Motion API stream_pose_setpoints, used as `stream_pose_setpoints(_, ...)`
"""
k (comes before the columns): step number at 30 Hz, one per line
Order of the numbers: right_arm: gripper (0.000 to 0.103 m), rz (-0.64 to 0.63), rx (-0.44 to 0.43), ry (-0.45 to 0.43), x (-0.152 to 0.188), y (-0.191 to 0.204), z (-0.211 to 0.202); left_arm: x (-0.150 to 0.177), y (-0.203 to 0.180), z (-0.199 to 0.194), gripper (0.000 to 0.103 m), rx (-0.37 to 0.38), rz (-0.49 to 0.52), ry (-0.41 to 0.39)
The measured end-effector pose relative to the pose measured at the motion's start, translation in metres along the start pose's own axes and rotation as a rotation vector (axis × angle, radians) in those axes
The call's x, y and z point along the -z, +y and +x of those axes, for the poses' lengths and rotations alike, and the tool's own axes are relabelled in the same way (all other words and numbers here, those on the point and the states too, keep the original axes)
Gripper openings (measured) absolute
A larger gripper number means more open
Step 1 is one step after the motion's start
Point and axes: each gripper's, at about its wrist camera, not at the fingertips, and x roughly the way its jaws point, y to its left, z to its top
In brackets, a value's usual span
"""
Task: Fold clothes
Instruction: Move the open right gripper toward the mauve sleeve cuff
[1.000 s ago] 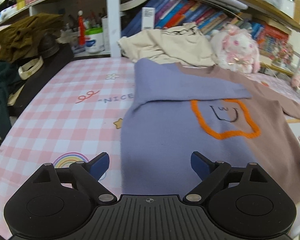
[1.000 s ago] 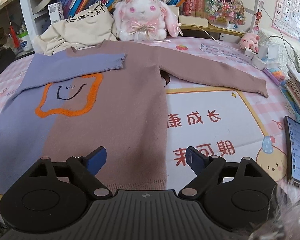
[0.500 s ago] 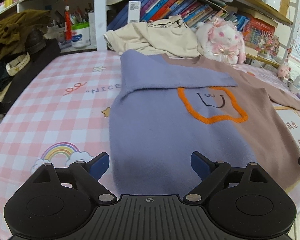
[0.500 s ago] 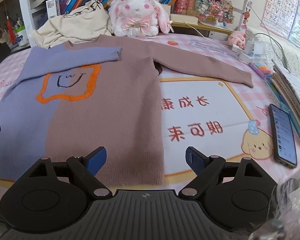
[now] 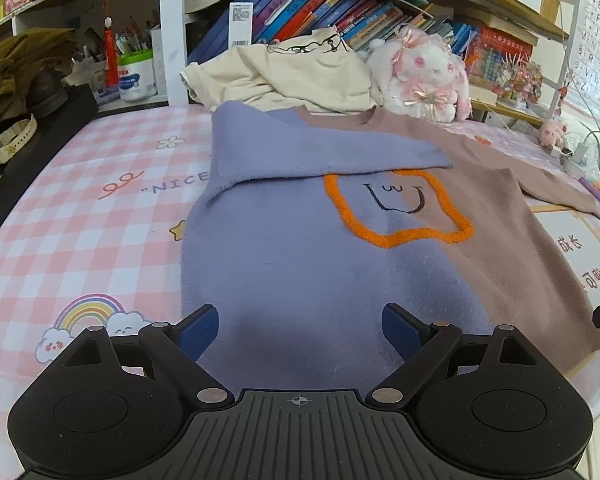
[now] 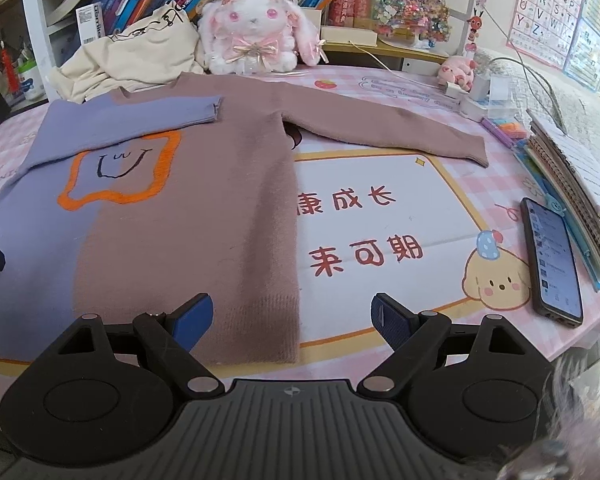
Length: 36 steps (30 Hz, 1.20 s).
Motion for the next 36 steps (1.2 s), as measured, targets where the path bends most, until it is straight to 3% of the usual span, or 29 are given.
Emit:
stream_pose_setpoints(9,0.086,-0.025,-0.063,-0.015,-0.023,-0.037,0.028,-0.014,-0.036,0.011,0.091,-0.067,-0.030,0.000)
stream_pose_setpoints(20,0.086,-0.047,-0.175,-0.036,-0.063,-0.116,0.060,-0.047,-0.097,0.011,0.091,-0.138,-0.188,-0.007)
stream_pose_setpoints(31,0.086,-0.067,-0.289,0.006,-0.081,-0.160,0.090,-0.048,-0.138,-0.006,0.091,-0.238,-0.327,-0.011)
stream_pose_setpoints(36,0.086,-0.059,-0.312,0.008,-0.089,-0.173,0.096,-0.046,-0.151,-0.009,0.091,-0.246,-0.354,-0.027)
